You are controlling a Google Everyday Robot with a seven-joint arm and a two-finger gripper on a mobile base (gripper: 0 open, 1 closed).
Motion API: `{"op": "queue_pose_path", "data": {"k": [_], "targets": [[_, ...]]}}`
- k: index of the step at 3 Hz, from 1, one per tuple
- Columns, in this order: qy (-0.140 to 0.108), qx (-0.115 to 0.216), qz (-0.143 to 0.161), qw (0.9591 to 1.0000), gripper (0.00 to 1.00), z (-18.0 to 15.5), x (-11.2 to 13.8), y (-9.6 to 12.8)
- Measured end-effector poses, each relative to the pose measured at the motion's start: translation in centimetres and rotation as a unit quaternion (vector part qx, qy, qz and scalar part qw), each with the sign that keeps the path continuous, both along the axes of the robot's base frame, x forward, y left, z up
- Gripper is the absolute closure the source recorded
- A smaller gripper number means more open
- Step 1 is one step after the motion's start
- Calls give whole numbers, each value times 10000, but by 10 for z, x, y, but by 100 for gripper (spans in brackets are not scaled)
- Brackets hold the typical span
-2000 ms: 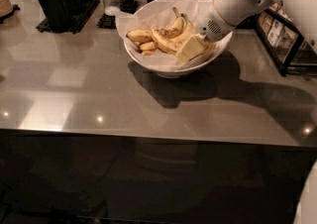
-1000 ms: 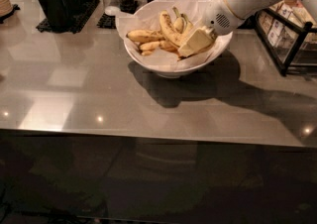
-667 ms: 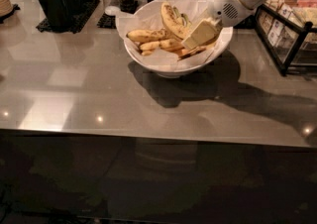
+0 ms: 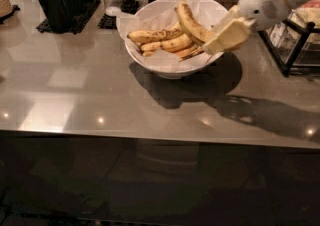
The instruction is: Pick banana from white bowl
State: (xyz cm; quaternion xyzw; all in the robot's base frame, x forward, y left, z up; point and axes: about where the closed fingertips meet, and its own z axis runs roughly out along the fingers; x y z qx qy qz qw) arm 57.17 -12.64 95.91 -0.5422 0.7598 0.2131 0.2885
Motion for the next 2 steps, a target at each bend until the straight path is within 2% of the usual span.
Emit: {"op": "queue_pose_path", "data": {"k": [1, 2], "targets": [[28, 541, -74, 9985, 100, 12, -37, -24], [33, 639, -170, 9978, 100, 15, -42, -34]]}}
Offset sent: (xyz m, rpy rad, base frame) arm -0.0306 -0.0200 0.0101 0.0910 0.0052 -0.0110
